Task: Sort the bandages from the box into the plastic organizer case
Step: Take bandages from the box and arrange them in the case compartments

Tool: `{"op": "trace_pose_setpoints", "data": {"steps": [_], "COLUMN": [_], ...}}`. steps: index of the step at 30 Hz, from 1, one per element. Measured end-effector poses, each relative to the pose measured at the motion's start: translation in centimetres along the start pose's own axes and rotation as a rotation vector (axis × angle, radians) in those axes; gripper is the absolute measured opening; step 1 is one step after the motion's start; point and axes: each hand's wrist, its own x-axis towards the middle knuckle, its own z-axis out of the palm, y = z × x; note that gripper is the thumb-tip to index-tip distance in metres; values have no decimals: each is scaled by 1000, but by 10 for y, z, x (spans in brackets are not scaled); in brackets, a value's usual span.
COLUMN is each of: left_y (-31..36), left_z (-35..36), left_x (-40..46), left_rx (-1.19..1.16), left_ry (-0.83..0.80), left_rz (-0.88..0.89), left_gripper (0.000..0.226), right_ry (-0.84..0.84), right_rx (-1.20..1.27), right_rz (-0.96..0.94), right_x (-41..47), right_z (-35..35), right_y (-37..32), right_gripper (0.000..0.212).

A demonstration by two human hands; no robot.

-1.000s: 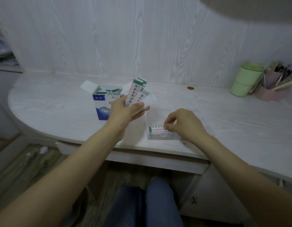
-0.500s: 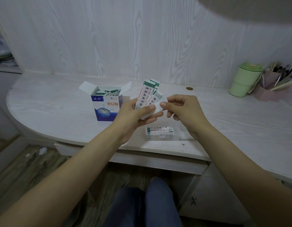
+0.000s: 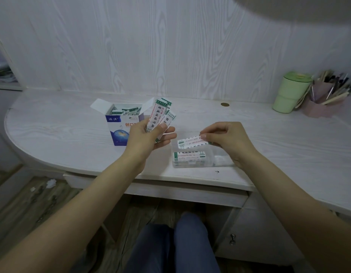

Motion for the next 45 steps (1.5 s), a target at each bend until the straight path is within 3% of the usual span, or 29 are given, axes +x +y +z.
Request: {"op": "trace_pose_setpoints", "data": {"steps": [5,14,22,26,28,31,34,38,45], "left_y": [-2,-5,-3,0,1,2,6,7,4], "left_z": [2,2,6,6,8,11,14,13,2], "left_x": [1,2,0,-2,-4,-8,-10,-7,-4], "left_rx": [17,31,26,-7,-18,-35,-83,-175,-111], "left_ry": [-5,7,-2,-57,-93,-185,-202,-53,49], "left_rz": [9,16,11,-25,-50,-85,-119,-124,-27], "left_gripper": [12,14,15,11,13,23,25,12,12], "right_ry": [21,-61,-135,-16,75,14,-30,-3,13], "right_rx": [-292,-608,-723,-625,-398,-55,-24,-67,-125], "right_rz": [-53,-147,-227,-269,-286,-197,-174,-148,-51], "right_x": [-1,-4,-4,-2,-2,-4,-5,-3,-2], "right_z": [9,21,23,20,18,17,19,17,5], "right_y": [9,9,10,7,-3,-19,-23,-20,2], "right_gripper": [12,5,7,6,6,16,15,13,10]}}
